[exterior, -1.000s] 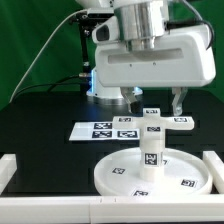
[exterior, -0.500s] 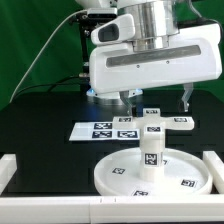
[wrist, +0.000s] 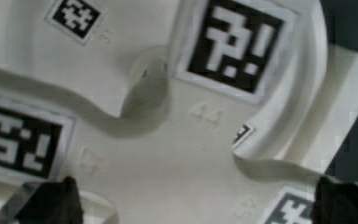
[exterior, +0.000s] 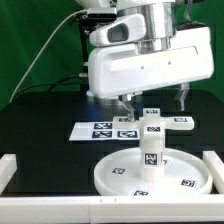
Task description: Assemble round table
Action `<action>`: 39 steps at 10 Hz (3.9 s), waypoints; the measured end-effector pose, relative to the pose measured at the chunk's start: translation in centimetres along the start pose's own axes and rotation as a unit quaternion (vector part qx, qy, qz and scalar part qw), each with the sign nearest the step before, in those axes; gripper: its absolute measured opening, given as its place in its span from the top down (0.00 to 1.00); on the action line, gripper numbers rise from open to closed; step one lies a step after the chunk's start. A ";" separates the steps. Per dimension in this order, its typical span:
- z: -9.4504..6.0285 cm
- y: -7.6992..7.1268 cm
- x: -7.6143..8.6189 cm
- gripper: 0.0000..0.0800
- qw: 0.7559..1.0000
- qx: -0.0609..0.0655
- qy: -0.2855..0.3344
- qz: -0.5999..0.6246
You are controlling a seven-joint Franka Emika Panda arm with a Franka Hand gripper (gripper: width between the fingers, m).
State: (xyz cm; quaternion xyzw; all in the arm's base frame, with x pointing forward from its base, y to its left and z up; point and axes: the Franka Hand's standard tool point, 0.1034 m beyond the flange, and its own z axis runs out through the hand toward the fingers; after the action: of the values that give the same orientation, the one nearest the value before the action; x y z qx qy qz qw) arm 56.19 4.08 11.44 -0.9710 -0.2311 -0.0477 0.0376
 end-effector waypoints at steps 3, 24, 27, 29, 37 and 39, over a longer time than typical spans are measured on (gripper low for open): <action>0.1 -0.1 -0.1 0.19 0.998 -0.004 -0.009 -0.064; 2.2 0.4 -0.7 0.44 0.995 -0.005 -0.041 -0.092; 2.2 0.3 -0.7 0.44 0.999 -0.009 -0.040 0.034; 2.2 0.1 -0.3 0.44 0.988 -0.020 -0.025 0.151; 2.2 0.4 -0.2 0.44 0.801 -0.007 -0.001 0.599; 2.2 0.4 -0.2 0.44 0.775 -0.005 -0.001 0.632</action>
Offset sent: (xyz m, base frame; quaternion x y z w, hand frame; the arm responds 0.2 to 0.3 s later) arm 0.0000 0.0000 0.0000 0.0000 0.0000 0.0000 1.0000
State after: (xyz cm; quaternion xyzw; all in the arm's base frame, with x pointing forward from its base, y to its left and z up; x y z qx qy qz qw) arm 56.34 3.82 9.17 -0.8986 0.4352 -0.0129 0.0539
